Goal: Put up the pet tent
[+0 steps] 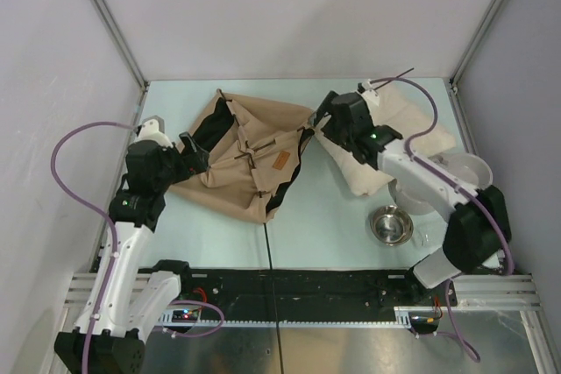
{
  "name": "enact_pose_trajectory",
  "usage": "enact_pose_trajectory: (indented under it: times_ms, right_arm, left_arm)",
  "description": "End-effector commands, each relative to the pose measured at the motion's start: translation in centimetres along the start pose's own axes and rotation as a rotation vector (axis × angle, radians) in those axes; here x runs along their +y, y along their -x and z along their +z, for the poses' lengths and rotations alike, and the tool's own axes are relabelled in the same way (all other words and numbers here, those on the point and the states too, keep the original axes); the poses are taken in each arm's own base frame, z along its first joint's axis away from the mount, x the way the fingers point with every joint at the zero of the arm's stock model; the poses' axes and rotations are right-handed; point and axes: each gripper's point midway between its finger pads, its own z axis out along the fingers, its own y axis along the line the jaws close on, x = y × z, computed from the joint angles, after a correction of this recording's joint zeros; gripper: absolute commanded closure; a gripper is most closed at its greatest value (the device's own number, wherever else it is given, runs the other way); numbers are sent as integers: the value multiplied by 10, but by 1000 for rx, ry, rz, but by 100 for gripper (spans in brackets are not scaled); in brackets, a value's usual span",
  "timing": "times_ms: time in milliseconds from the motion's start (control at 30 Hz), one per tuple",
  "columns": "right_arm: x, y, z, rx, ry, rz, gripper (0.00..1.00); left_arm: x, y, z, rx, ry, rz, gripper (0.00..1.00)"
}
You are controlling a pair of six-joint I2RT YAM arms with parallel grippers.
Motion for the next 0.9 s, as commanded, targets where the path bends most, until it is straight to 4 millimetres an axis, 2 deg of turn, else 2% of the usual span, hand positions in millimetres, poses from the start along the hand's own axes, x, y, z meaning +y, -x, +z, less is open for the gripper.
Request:
enact_pose_trajectory:
  times_ms: [0, 67, 167, 233, 367, 533, 700, 767, 867]
  right_arm:
    - [-3, -42, -58, 206, 179, -313, 4]
    - [-2, -71, -89, 297, 298, -462, 5]
    - [-9, -120, -134, 441, 444, -619, 5]
    - [-21, -147, -150, 497, 468, -668, 2]
    - [-40, -195, -171, 547, 536, -705, 1]
    - [-47, -237, -203, 584, 653, -713, 1]
    - [-58, -275, -229, 635, 711, -756, 11]
    - [-60, -288, -236, 639, 713, -766, 17]
    - [-64, -306, -246, 661, 710, -767, 20]
  left_arm:
    - [-10, 14, -11, -59, -25, -10, 0]
    - [-11, 13, -13, -57, -30, -11, 0]
    - [-32, 3, -19, -12, -155, -2, 0]
    - [-39, -3, -24, 5, -199, -27, 0]
    - [-50, -18, -32, 28, -252, -72, 0]
    - [-68, -47, -41, 92, -307, -162, 0]
    - [-79, -67, -47, 138, -327, -211, 0]
    - [-80, -70, -49, 137, -328, -221, 1]
    - [-79, -70, -53, 126, -333, -228, 1]
